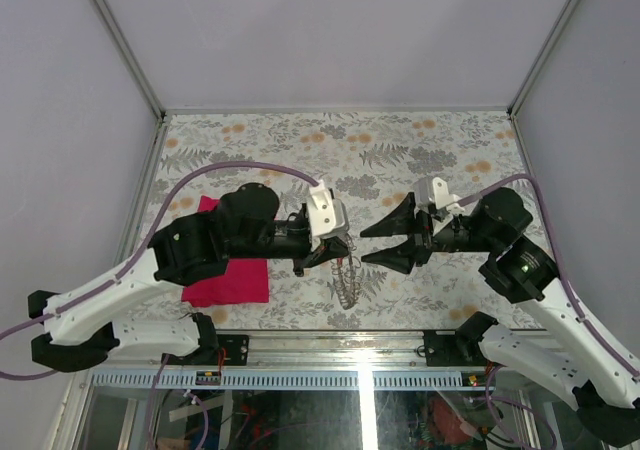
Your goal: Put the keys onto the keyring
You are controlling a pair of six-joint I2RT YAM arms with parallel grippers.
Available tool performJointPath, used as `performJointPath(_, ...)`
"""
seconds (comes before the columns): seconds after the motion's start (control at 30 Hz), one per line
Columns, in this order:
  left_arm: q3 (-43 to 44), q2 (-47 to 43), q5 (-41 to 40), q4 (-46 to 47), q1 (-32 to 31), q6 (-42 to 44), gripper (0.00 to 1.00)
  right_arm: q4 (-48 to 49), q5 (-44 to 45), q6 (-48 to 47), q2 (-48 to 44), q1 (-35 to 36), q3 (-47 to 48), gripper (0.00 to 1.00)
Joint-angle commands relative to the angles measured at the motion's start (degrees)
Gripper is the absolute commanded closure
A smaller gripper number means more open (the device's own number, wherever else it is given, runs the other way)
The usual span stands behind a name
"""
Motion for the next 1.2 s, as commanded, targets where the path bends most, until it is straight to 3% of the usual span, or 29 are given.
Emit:
performJointPath(0.0,6.8,4.5,-0.8,-12.2,0.0,4.3,1.0,-4.9,-2.6,-3.2,1.9,0.3,3.0,0.47)
performJointPath(0.2,12.9,9.5,-2.7,-19.7,0.0,6.3,1.0,-2.8,-5.5,-1.7,4.1,0.3,2.5,0.47)
performJointPath(0.57,14.0,10.2,-3.5,-19.7,-0.2,6.8,1.0,0.3,-6.9,0.4,7.1,0.4,1.0,0.63)
performJointPath(1.17,14.4,10.3,-4.0,-19.7,-0.4,6.7,1.0,2.5,-7.3,0.2,11.1,1.3,0.7,0.71)
